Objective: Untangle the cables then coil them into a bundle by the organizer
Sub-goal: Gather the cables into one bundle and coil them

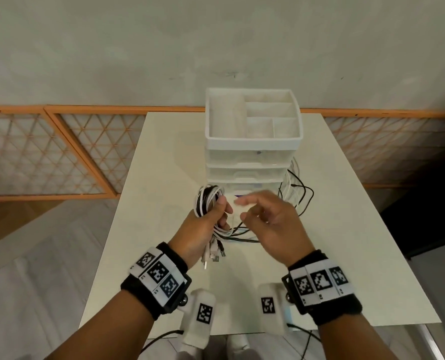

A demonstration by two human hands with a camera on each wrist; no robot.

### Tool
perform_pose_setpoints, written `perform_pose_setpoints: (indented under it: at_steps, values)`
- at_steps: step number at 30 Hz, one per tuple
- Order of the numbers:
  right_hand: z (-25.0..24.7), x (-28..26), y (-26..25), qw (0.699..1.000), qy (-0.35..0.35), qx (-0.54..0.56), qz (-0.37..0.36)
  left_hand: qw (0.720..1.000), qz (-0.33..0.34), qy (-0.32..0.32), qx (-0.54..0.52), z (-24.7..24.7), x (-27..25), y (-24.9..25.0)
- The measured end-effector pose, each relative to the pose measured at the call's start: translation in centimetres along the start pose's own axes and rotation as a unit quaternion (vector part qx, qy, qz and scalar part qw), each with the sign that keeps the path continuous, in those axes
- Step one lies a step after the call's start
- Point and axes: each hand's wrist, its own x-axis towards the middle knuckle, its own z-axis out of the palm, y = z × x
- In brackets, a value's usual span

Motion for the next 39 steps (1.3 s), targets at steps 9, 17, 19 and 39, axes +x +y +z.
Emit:
perform_pose_setpoints:
  at_steps: [9, 17, 19, 39]
  values:
    - [-0.4, 2.9, -4.1, 0.994, -0.108, 0.006, 0.010, 0.983, 0.038, -0.083, 0.160, 0.4, -0.2, 1.4]
    - [-0.8, 3.2, -2.9, 0.990, -0.087, 0.101, 0.044, 0.985, 0.100, -0.050, 0.132, 0.8, -0.2, 2.7]
    - [-0.9, 2.7, -0.9, 0.985, -0.166, 0.002, 0.052, 0.989, 0.106, -0.029, 0.099, 0.4, 0.0, 3.3]
    - [-2.4, 2.6, 5.6, 0.901, -0.183, -0.363, 0.154, 0.992, -0.020, -0.058, 0.110, 1.2, 0.4, 4.7]
